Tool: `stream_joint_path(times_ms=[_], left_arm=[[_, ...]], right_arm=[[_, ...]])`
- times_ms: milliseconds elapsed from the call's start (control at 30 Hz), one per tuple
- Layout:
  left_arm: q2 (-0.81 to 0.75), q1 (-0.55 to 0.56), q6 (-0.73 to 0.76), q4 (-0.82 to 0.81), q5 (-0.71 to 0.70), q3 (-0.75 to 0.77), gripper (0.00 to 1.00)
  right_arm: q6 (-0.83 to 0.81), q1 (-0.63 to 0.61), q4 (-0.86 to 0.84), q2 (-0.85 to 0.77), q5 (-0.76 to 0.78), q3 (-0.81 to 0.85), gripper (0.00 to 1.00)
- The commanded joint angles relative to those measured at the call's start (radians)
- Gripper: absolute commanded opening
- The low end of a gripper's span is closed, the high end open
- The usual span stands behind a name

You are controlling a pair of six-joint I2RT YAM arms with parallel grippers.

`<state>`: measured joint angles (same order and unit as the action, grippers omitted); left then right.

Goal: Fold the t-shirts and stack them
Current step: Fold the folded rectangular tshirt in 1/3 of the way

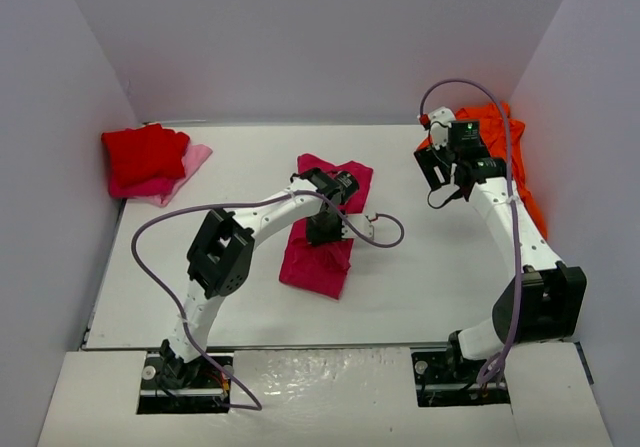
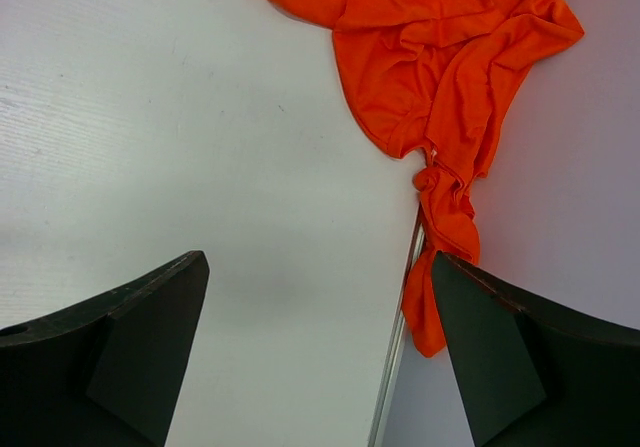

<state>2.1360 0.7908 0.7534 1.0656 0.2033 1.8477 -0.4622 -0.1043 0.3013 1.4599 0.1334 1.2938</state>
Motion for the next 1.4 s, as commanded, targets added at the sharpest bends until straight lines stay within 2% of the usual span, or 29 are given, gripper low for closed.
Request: stream_joint_path(times_ms=[0,233,400,500,567,600,667,700,733,867,1033,1200,1367], left_arm=[[-0.056,-0.011,0.037,0.038,-0.018,0.058,0.0],[-0.044,-0.032,0.043,0.071,-0.027,0.116,0.0],[-0.013,-0.055,0.02,0.002,-0.057,0.118,0.0],[0.019,-0.081,-0.006,-0.053,-0.078,0.133,0.02],[0.03,-0.091,-0.017,-0.075,-0.085,0.134,0.06],[0.035,-0.098,-0.022,-0.087,-0.09,0.133,0.13],[0.047,-0.106,-0.047,-0.13,-0.111,0.13,0.65],[0.047,-0.111,-0.056,-0.152,-0.124,0.122,0.82],[0.037,-0.115,-0.076,-0.182,-0.131,0.102,0.85],[-0.03,-0.122,-0.131,-0.359,-0.153,0.033,0.86],[-0.141,-0.13,-0.193,-0.493,-0.202,-0.025,0.86],[-0.203,-0.157,-0.229,-0.533,-0.287,-0.016,0.83],[-0.27,-0.174,-0.23,-0.487,-0.264,-0.035,0.83]], right_arm=[[0.014,-0.002,-0.031,0.005,-0.015,0.015,0.91],[0.034,-0.003,-0.031,0.035,-0.054,0.027,0.89],[0.042,-0.014,0.024,0.048,-0.205,0.039,0.84],[0.035,-0.047,0.042,0.055,-0.218,0.045,0.84],[0.032,-0.059,0.043,0.059,-0.203,0.047,0.84],[0.031,-0.06,0.044,0.061,-0.201,0.047,0.84],[0.03,-0.064,0.045,0.067,-0.196,0.046,0.84],[0.028,-0.064,0.045,0.07,-0.195,0.045,0.83],[0.028,-0.065,0.045,0.075,-0.198,0.044,0.82],[0.027,-0.071,0.045,0.085,-0.187,0.05,0.83],[0.021,-0.071,0.043,0.078,-0.161,0.049,0.83],[0.013,-0.071,0.044,0.059,-0.15,0.045,0.83],[0.012,-0.071,0.043,0.045,-0.143,0.041,0.82]])
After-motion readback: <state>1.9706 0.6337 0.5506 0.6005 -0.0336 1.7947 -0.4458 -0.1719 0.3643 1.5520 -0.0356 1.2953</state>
